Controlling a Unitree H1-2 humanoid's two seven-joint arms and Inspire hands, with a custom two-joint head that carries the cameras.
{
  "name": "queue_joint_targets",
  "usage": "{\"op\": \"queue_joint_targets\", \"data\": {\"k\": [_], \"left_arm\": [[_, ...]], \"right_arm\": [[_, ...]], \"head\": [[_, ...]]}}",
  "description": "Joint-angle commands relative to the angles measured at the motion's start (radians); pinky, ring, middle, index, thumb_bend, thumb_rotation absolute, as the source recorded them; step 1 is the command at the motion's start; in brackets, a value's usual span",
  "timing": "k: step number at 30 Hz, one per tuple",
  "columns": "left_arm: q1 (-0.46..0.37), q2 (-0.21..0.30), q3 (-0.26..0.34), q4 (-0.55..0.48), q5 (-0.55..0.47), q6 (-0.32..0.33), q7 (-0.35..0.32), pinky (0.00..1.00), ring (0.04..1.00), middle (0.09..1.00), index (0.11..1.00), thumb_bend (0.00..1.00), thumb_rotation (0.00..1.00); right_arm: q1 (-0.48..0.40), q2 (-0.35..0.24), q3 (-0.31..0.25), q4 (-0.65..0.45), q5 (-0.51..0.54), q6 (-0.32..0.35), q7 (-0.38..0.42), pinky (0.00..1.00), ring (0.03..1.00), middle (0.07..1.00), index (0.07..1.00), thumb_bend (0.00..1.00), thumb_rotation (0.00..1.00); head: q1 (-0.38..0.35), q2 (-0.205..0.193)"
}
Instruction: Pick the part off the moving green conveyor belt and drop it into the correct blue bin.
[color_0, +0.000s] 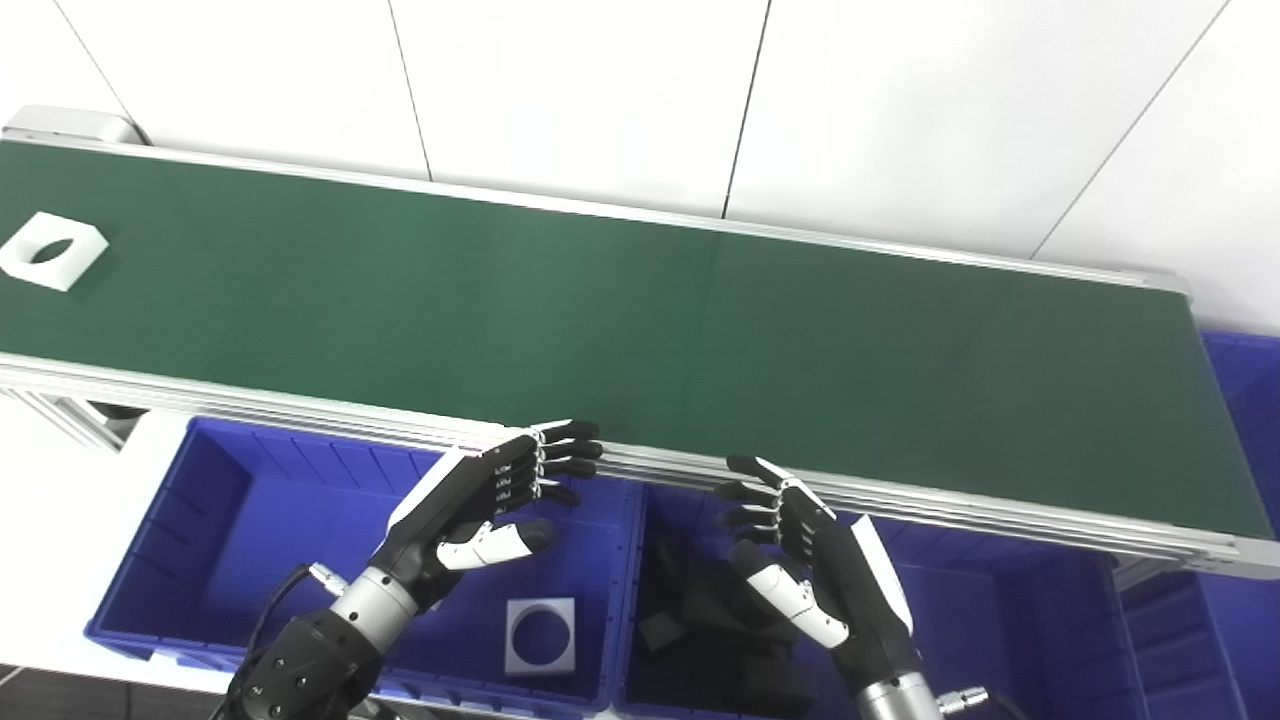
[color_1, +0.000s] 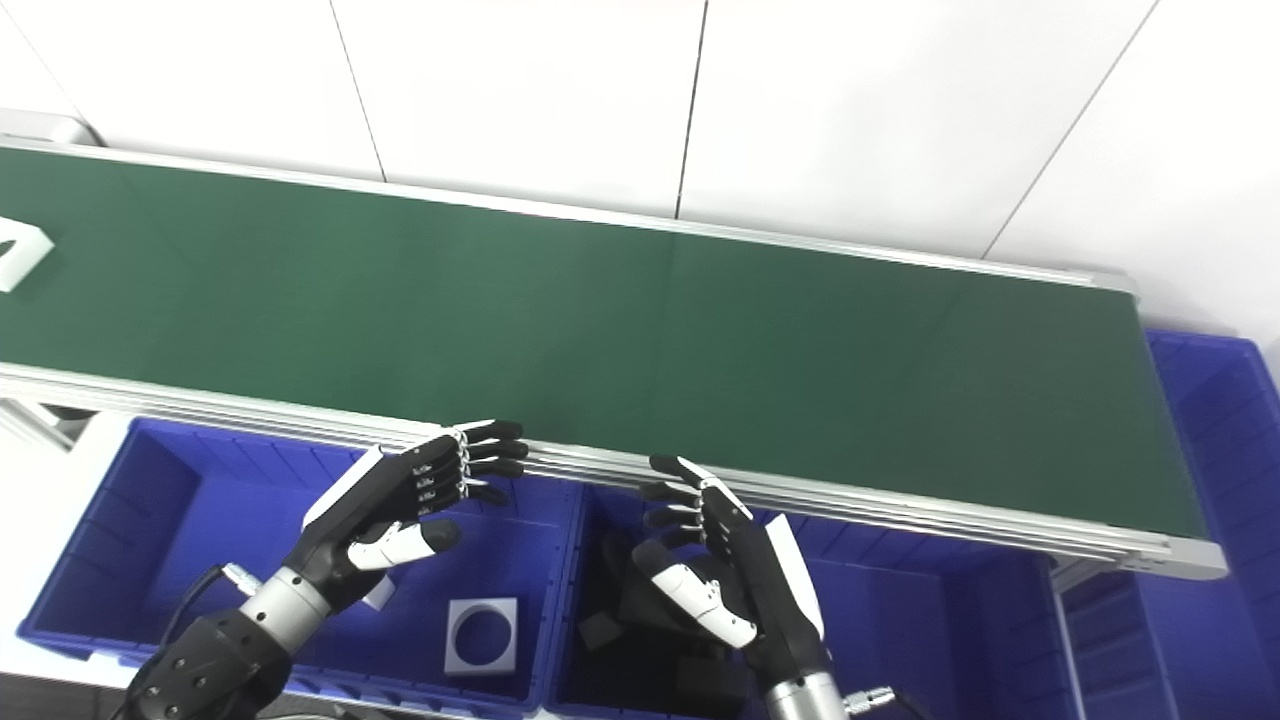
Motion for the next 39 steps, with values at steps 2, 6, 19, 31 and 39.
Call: {"op": "queue_joint_targets", "data": {"k": [2, 6, 19, 31, 39], "left_arm": [[-0.012, 0.001, 0.001, -0.015, 0.003, -0.049, 0.006, 0.68, 0.785, 0.813, 0.832, 0.98, 0.65], [-0.012, 0.0, 0.001, -0.013, -0.001, -0.048, 0.005, 0.68, 0.788, 0.815, 0.833, 0.98, 0.64], [-0.013, 0.001, 0.001, -0.009, 0.003, -0.056, 0.005, 0.68, 0.788, 0.815, 0.83, 0.97, 0.64], [-0.013, -0.001, -0.001, 0.0, 0.003, -0.067, 0.004, 0.68, 0.79, 0.816, 0.83, 0.97, 0.63], [-0.015, -0.01, -0.009, 0.029, 0.019, -0.092, 0.009, 0.67, 0.785, 0.814, 0.829, 0.98, 0.63]], "right_arm": [[-0.004, 0.004, 0.0, -0.015, 0.011, -0.066, -0.005, 0.62, 0.696, 0.758, 0.832, 0.64, 0.73], [-0.004, 0.003, 0.0, -0.015, 0.009, -0.066, -0.006, 0.62, 0.695, 0.757, 0.832, 0.63, 0.73], [-0.004, 0.002, 0.0, -0.011, 0.012, -0.07, -0.005, 0.62, 0.693, 0.754, 0.834, 0.63, 0.72], [-0.005, 0.003, 0.0, -0.001, 0.012, -0.081, -0.008, 0.61, 0.689, 0.752, 0.831, 0.63, 0.72], [-0.007, -0.002, -0.004, 0.028, 0.013, -0.116, -0.008, 0.61, 0.687, 0.75, 0.83, 0.62, 0.72]], "head": [[0.005, -0.002], [0.005, -0.002], [-0.001, -0.007], [0.005, -0.019], [0.052, -0.047]]}}
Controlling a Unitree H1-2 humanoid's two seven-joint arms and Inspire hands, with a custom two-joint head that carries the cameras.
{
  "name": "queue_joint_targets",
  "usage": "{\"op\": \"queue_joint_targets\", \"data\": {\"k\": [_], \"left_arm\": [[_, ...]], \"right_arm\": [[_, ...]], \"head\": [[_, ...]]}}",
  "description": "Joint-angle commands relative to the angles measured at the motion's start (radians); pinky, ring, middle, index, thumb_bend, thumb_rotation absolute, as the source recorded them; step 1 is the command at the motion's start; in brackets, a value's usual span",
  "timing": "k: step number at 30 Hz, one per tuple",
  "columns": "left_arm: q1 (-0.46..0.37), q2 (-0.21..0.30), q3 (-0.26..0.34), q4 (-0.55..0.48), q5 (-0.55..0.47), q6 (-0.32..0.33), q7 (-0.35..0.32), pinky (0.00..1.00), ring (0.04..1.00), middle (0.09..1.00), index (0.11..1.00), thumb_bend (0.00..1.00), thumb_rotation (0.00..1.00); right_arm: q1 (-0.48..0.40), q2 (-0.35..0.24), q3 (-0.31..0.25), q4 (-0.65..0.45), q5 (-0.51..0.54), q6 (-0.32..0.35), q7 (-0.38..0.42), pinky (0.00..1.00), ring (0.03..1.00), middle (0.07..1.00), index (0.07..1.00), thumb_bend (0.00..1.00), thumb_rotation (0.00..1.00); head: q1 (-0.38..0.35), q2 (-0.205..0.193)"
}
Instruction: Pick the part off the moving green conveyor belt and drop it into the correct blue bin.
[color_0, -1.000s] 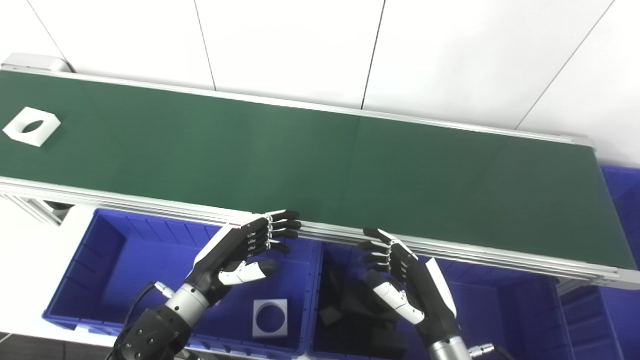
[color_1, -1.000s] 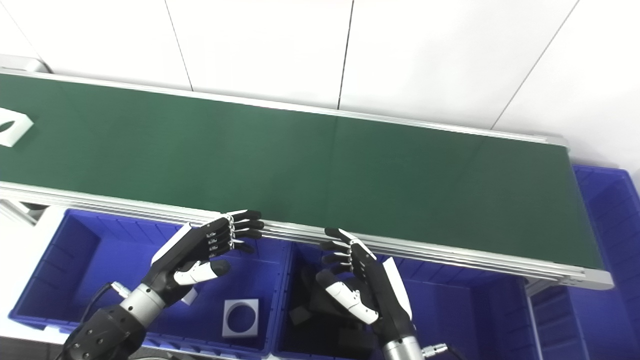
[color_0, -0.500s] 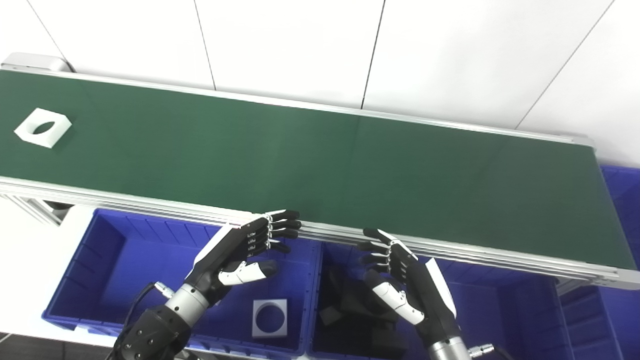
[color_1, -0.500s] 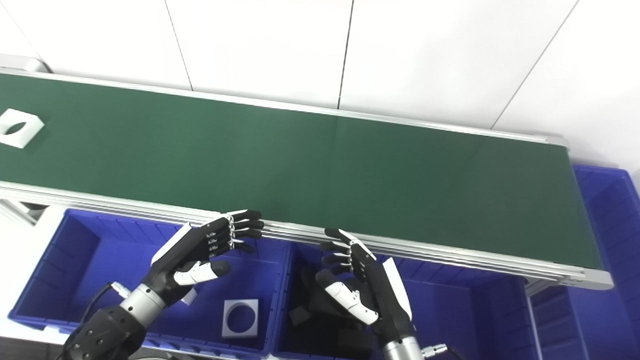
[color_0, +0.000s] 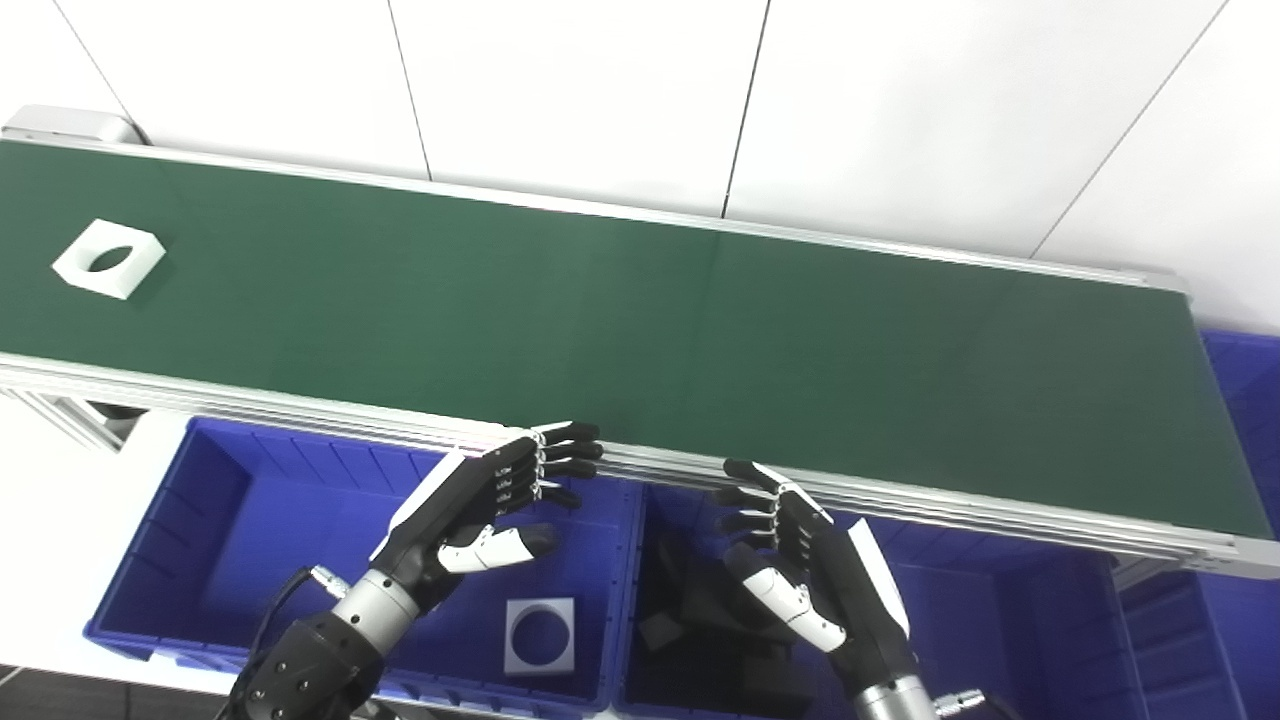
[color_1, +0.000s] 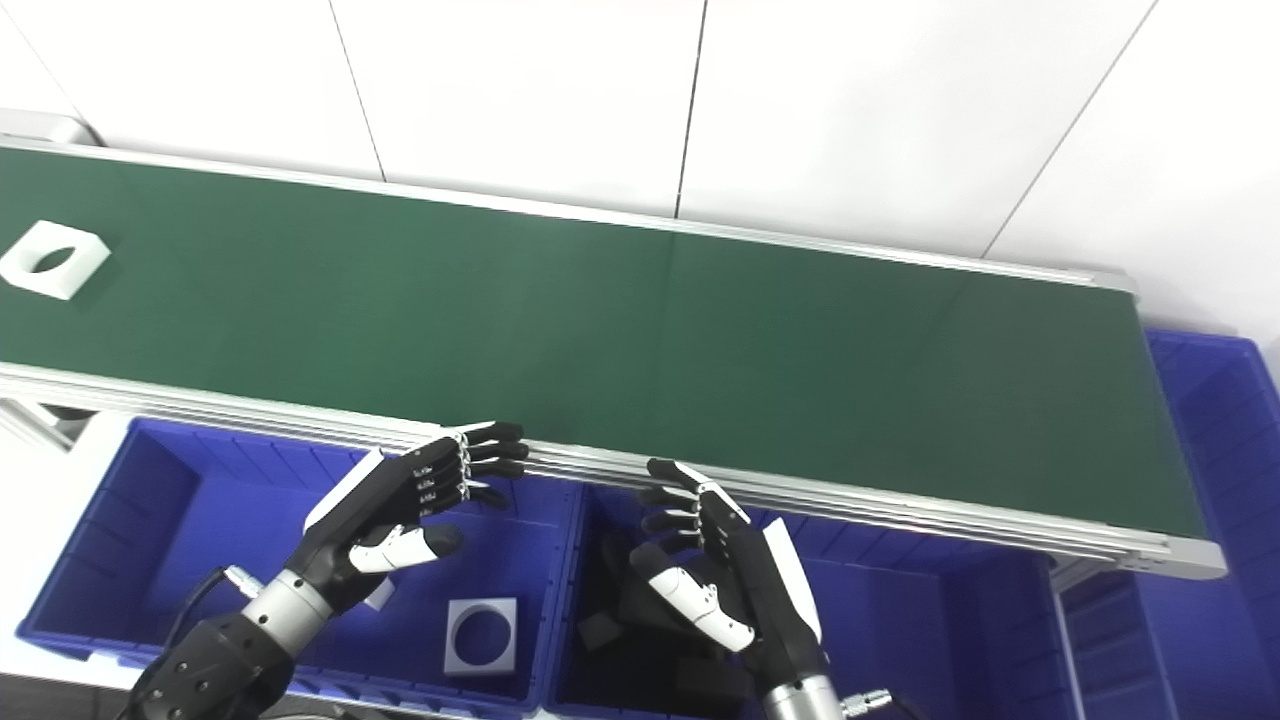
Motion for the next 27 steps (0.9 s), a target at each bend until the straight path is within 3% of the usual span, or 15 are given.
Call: {"op": "queue_joint_targets", "data": {"k": [1, 16, 22, 27], "left_arm": [[-0.014, -0.008, -0.005, -0.004, 0.003, -0.053, 0.008, 0.67, 0.784, 0.813, 0.828, 0.98, 0.62], [-0.023, -0.052, -0.037, 0.054, 0.042, -0.088, 0.025, 0.67, 0.786, 0.817, 0.827, 0.99, 0.61], [-0.029, -0.08, -0.045, 0.112, 0.048, -0.132, 0.032, 0.67, 0.782, 0.812, 0.824, 1.0, 0.6], [-0.041, -0.094, -0.054, 0.162, 0.063, -0.175, 0.039, 0.67, 0.778, 0.815, 0.825, 1.0, 0.59]], "right_arm": [[-0.005, -0.002, -0.003, 0.001, 0.011, -0.078, -0.007, 0.61, 0.688, 0.752, 0.831, 0.62, 0.73], [-0.006, -0.034, -0.031, 0.038, 0.044, -0.126, 0.001, 0.6, 0.688, 0.751, 0.83, 0.59, 0.73], [-0.011, -0.047, -0.043, 0.066, 0.053, -0.15, 0.002, 0.6, 0.685, 0.753, 0.834, 0.58, 0.73], [-0.019, -0.054, -0.055, 0.109, 0.068, -0.189, 0.001, 0.59, 0.68, 0.752, 0.831, 0.58, 0.74]], "head": [[0.004, -0.001], [0.198, -0.114], [0.294, -0.191], [0.329, -0.227]]}}
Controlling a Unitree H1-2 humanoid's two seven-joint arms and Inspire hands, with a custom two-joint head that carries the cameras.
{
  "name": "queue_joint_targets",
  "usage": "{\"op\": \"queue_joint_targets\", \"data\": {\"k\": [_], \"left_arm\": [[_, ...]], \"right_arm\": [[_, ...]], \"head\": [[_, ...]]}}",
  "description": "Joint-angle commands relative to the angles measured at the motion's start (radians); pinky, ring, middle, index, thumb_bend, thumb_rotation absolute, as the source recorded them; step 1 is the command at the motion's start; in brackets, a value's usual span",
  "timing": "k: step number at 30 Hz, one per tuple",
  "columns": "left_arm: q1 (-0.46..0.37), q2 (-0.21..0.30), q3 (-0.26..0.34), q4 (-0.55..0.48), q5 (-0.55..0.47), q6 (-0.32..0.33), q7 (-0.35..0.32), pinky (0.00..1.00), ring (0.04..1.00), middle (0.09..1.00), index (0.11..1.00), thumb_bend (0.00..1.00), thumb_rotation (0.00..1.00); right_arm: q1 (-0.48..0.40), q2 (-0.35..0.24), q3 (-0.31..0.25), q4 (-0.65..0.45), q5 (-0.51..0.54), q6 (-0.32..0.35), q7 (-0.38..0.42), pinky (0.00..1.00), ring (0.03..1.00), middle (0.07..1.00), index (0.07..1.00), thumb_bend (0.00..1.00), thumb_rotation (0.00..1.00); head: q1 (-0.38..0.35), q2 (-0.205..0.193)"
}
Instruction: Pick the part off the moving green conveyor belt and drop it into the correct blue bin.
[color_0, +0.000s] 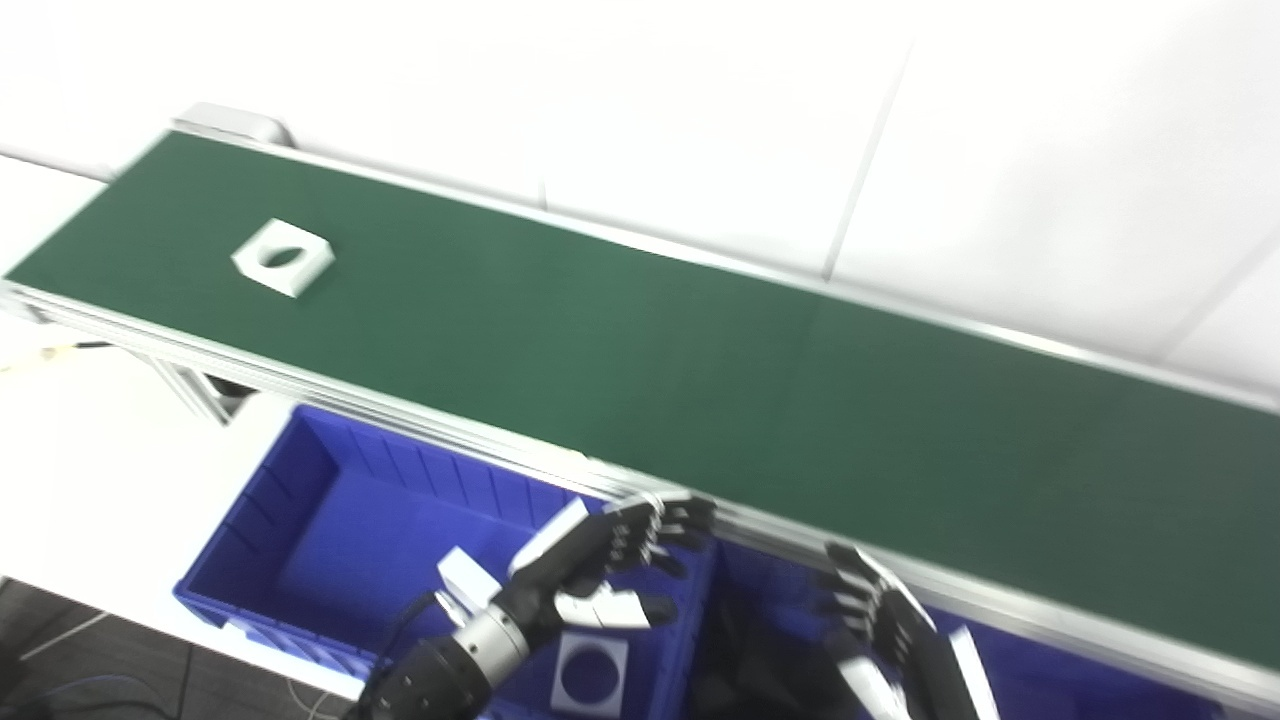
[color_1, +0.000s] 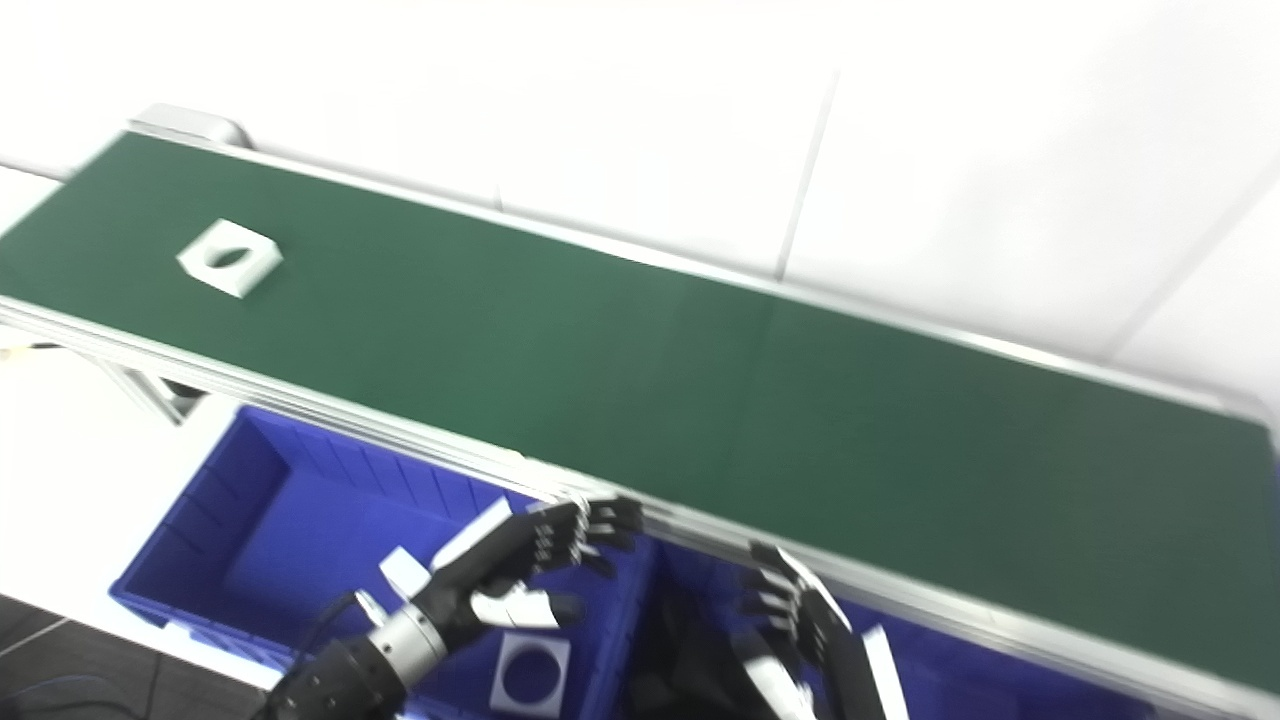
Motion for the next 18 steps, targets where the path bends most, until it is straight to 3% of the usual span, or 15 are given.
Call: {"op": "queue_joint_targets", "data": {"k": [1, 6, 18], "left_arm": [[-0.019, -0.009, -0.007, 0.0, 0.012, -0.053, 0.014, 0.67, 0.778, 0.815, 0.825, 1.0, 0.59], [-0.027, -0.021, -0.009, 0.031, 0.02, -0.072, 0.019, 0.67, 0.784, 0.819, 0.826, 0.99, 0.58], [-0.053, -0.039, -0.004, 0.116, 0.007, -0.115, 0.024, 0.68, 0.784, 0.817, 0.818, 1.0, 0.55]], "right_arm": [[-0.013, -0.003, -0.01, -0.001, 0.013, -0.077, -0.002, 0.59, 0.68, 0.752, 0.831, 0.59, 0.75], [-0.02, -0.006, -0.018, 0.024, 0.018, -0.09, 0.001, 0.6, 0.682, 0.755, 0.833, 0.63, 0.78], [-0.051, -0.005, -0.027, 0.097, 0.011, -0.141, -0.006, 0.59, 0.668, 0.737, 0.82, 0.56, 0.74]], "head": [[0.009, -0.01], [0.016, -0.029], [0.043, -0.102]]}}
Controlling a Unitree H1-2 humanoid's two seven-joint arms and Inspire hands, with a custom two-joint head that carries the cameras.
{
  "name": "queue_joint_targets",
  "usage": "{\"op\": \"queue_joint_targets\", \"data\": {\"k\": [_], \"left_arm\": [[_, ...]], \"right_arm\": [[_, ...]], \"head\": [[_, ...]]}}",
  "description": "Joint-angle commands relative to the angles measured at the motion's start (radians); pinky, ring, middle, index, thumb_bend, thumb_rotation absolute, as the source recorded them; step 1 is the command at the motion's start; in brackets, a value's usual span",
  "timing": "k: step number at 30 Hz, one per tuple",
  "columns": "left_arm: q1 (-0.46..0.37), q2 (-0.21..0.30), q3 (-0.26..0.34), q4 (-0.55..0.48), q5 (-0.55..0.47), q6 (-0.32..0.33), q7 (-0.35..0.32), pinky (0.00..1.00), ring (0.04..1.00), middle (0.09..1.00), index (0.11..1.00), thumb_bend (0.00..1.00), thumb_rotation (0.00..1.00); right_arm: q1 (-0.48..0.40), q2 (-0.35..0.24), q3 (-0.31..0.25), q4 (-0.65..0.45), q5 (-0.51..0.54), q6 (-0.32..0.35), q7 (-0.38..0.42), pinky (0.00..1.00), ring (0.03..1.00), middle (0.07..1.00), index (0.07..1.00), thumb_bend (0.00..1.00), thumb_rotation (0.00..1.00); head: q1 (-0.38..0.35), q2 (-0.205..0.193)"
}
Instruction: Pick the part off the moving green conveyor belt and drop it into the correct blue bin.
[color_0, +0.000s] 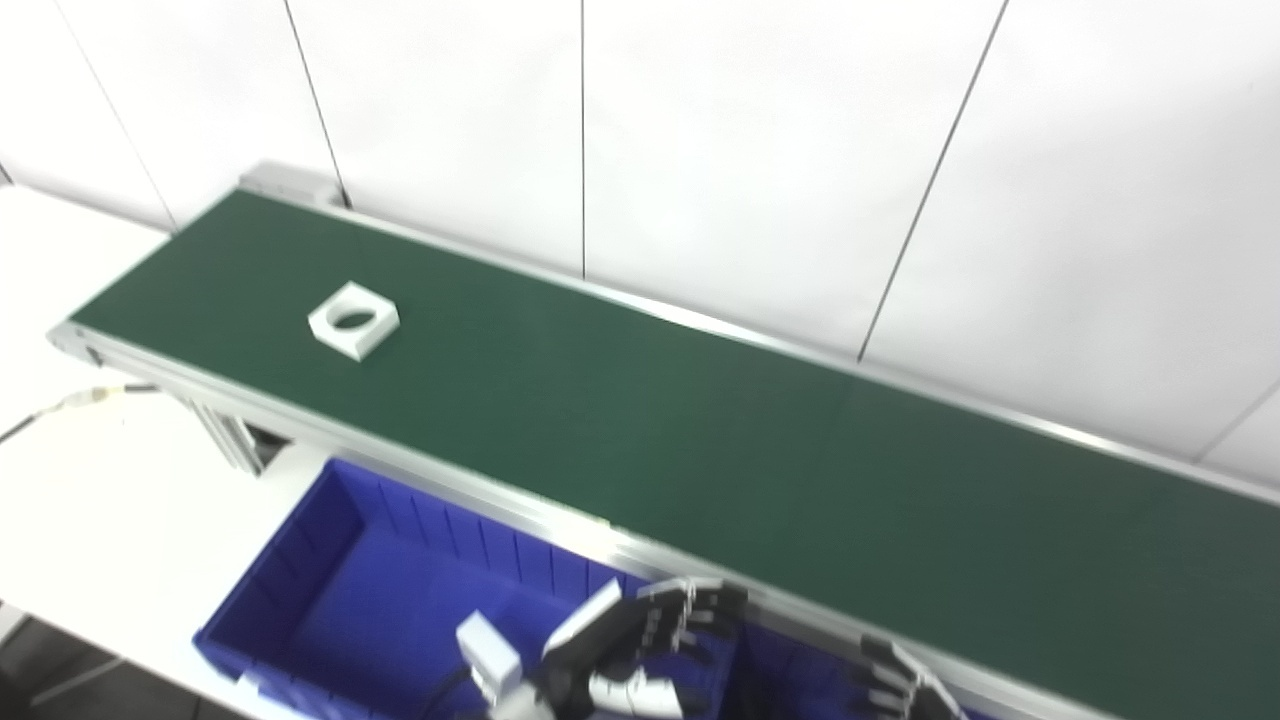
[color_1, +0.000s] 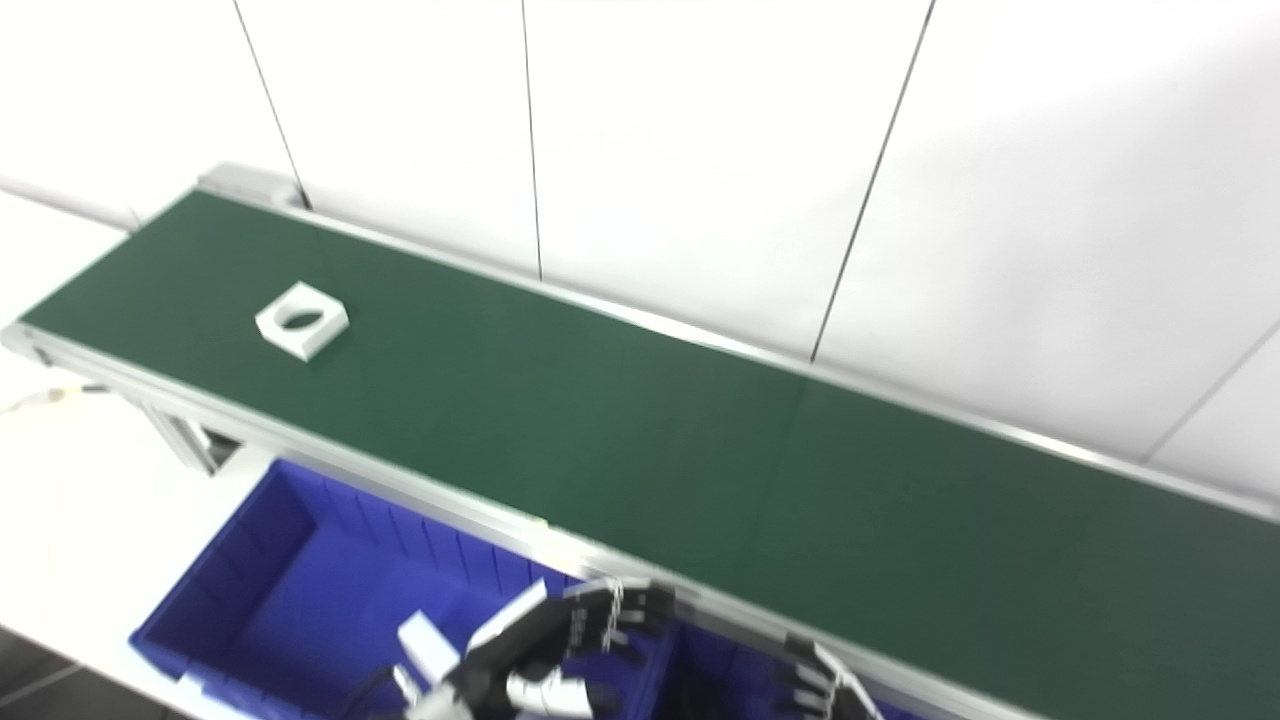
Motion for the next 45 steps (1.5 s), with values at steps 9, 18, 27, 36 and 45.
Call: {"op": "queue_joint_targets", "data": {"k": [9, 18, 27, 36, 45], "left_arm": [[-0.04, -0.024, 0.005, 0.049, -0.003, -0.097, 0.018, 0.64, 0.758, 0.799, 0.804, 0.97, 0.53], [-0.048, -0.025, 0.012, 0.067, -0.014, -0.117, 0.014, 0.63, 0.753, 0.795, 0.801, 0.96, 0.5], [-0.049, -0.024, 0.016, 0.07, -0.021, -0.125, 0.011, 0.61, 0.746, 0.79, 0.797, 0.95, 0.49], [-0.04, -0.01, 0.018, 0.037, -0.042, -0.103, -0.006, 0.61, 0.736, 0.77, 0.781, 0.98, 0.51], [-0.022, 0.096, 0.051, -0.278, -0.098, 0.061, -0.037, 0.6, 0.697, 0.732, 0.74, 0.94, 0.44]], "right_arm": [[-0.022, 0.001, -0.014, 0.013, 0.016, -0.061, 0.002, 0.59, 0.676, 0.747, 0.829, 0.51, 0.7], [-0.03, 0.005, -0.015, 0.023, 0.011, -0.064, 0.002, 0.59, 0.671, 0.744, 0.823, 0.5, 0.69], [-0.033, 0.012, -0.012, 0.031, 0.01, -0.071, 0.0, 0.58, 0.663, 0.736, 0.816, 0.5, 0.68], [-0.031, 0.012, -0.012, 0.033, 0.006, -0.08, -0.001, 0.56, 0.651, 0.725, 0.811, 0.53, 0.71], [-0.033, 0.014, -0.01, 0.035, 0.002, -0.085, -0.002, 0.56, 0.654, 0.726, 0.81, 0.56, 0.73]], "head": [[0.022, -0.035], [0.02, -0.037], [0.015, -0.039], [0.009, -0.043], [0.013, -0.041]]}}
